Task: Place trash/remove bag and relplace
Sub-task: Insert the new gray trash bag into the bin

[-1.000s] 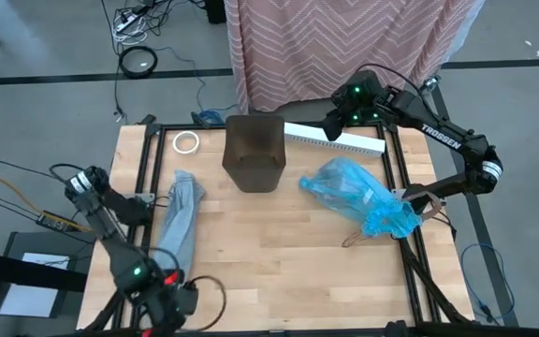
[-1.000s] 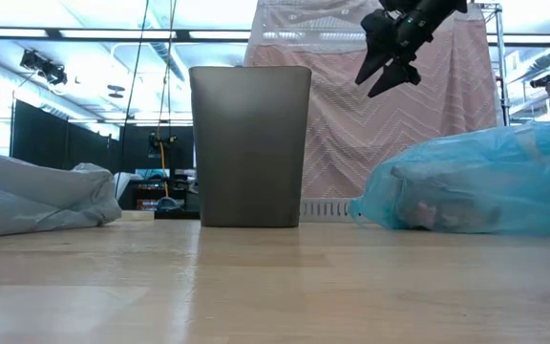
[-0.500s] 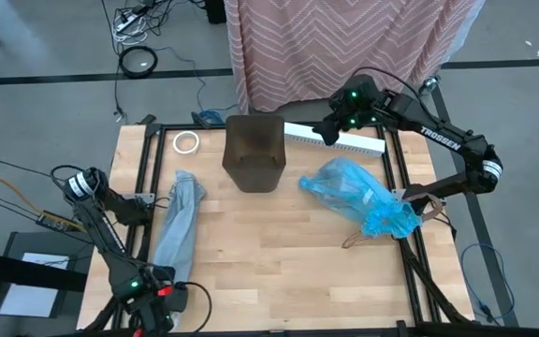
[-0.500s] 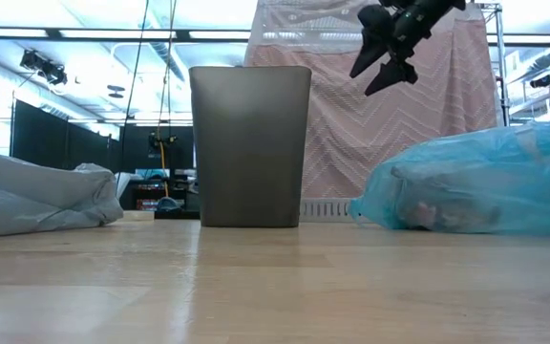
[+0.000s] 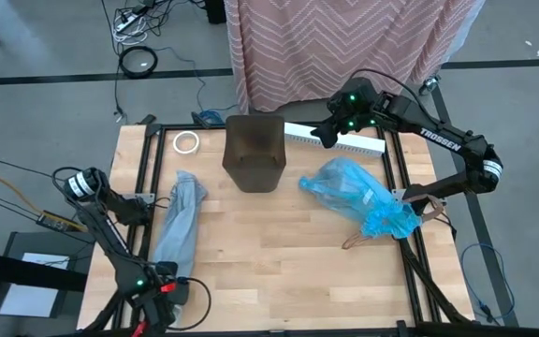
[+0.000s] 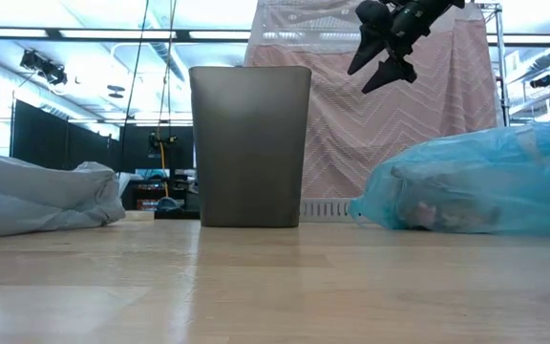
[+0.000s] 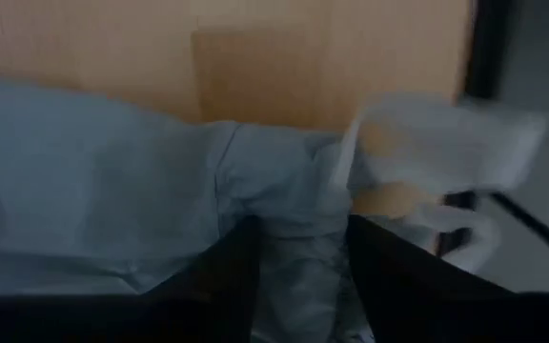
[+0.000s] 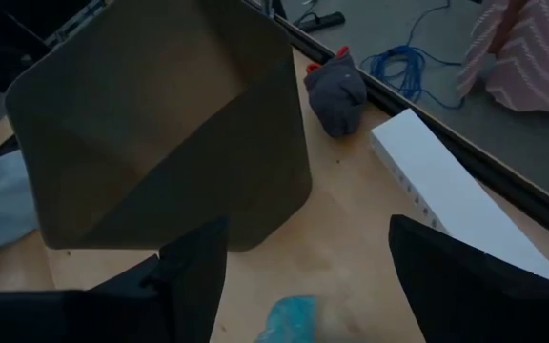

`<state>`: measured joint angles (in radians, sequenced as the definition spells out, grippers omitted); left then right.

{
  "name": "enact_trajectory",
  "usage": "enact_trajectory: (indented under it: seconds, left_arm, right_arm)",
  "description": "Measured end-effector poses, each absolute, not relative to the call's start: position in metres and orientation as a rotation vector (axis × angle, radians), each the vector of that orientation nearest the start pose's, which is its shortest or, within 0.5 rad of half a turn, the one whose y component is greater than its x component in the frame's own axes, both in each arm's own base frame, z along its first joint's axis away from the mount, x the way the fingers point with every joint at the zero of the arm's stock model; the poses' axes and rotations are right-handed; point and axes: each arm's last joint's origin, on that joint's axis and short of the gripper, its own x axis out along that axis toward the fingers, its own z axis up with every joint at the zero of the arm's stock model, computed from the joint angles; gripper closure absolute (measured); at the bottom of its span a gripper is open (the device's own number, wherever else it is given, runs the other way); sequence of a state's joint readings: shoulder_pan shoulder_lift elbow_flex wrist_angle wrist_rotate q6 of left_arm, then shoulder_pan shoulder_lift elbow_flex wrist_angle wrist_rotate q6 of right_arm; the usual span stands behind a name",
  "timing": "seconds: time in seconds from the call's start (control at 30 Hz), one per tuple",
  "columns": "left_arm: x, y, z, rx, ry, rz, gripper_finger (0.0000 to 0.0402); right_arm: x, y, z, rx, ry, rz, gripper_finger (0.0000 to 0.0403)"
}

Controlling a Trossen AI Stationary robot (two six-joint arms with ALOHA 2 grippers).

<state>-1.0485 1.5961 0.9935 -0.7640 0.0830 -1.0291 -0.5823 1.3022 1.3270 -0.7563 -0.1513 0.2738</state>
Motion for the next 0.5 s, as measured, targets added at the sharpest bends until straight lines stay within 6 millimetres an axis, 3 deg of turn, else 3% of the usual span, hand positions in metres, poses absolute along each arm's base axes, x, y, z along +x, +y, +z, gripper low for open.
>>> enact_trajectory:
  seconds: [0.1,0.27,0.5]
  left_arm:
    - [0.137,-0.241,0.178,-0.154,1.585,-0.188,0.0272]
    - [0.143,-0.236,0.178,-0.195,1.646,-0.176,0.0384]
    - [0.171,-0.221,0.205,-0.249,1.595,0.024,0.0398]
  right_arm:
    - [0.224,-0.142,0.36,0.541,0.627,-0.513,0.0132]
    - [0.224,-0.143,0.36,0.535,0.627,-0.534,0.0146]
    - [0.223,-0.143,0.36,0.521,0.626,-0.552,0.0164]
